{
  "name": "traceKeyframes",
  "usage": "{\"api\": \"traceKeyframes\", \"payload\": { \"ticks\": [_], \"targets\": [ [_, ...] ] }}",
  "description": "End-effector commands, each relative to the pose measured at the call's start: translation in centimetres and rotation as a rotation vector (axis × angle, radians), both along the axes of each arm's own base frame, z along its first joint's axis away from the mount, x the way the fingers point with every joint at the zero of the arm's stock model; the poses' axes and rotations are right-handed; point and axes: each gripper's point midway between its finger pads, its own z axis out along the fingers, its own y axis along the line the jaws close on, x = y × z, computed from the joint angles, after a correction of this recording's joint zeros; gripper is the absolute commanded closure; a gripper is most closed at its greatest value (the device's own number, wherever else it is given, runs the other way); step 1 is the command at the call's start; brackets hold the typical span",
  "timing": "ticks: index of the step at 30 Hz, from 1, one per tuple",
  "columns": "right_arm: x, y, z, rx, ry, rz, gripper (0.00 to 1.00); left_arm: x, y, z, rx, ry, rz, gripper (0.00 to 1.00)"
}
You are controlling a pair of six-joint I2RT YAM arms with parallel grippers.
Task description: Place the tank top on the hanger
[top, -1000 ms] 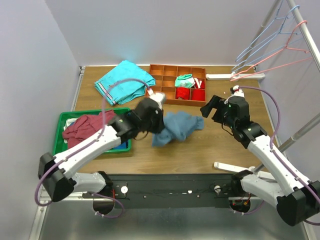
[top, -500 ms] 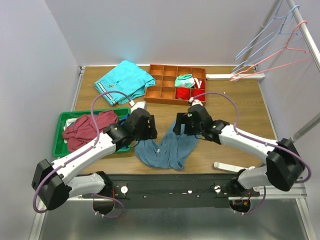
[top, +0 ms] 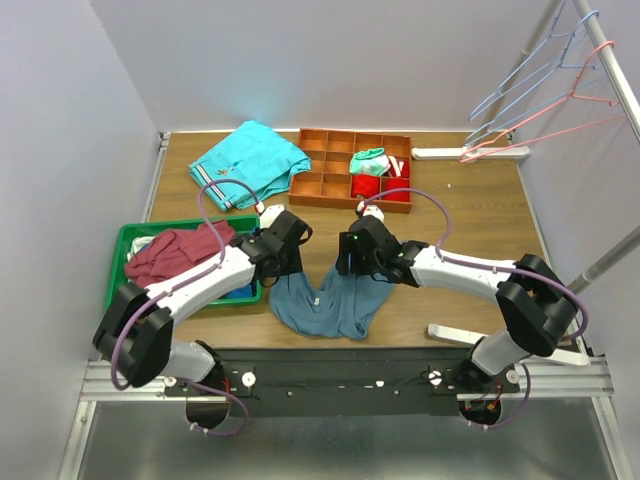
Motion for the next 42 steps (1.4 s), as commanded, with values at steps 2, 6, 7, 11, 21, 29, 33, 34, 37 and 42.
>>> {"api": "traceKeyframes", "payload": {
  "ticks": [2,6,7,11,21,29,33,34,37,42],
  "targets": [
    [-0.2,0.6,-1.2,0.028,0.004,0.004,0.35,2.5,0.9,-1.4,0.106,-0.04,0.075,0.39],
    [-0.4,0.9,-1.4,0.041,0.009,0.017,0.44,3.2,0.6,-3.9,0.122,-0.025,0.077,0.44],
    [-0.5,0.9,-1.6,0.037,0.014,0.018,0.45,3.4,0.3,-4.0,0.12,-0.022,0.075,0.47],
    [-0.5,0.9,-1.8,0.036,0.021,0.027,0.56,3.2,0.1,-5.3,0.119,0.004,0.08,0.62],
    [1.8,1.9,5.9,0.079,-0.107,0.019,0.99,4.6,1.4,3.0,0.113,-0.166,0.109,1.0],
    [4.6,0.8,20.3,0.15,-0.384,-0.057,0.99,7.0,3.1,18.3,-0.009,-0.445,0.16,1.0],
    [6.2,-1.0,29.2,0.183,-0.569,-0.15,0.99,7.8,3.2,26.7,-0.063,-0.596,0.161,1.0],
    [6.3,-1.3,30.8,0.187,-0.599,-0.16,0.99,7.8,3.3,30.3,-0.103,-0.659,0.167,1.0],
    [6.6,-3.0,36.8,0.2,-0.712,-0.224,0.99,7.5,4.0,36.6,-0.139,-0.77,0.174,1.0],
    [6.3,-5.1,43.5,0.216,-0.827,-0.279,0.99,7.6,3.7,42.3,-0.176,-0.856,0.149,1.0]
  ]
}}
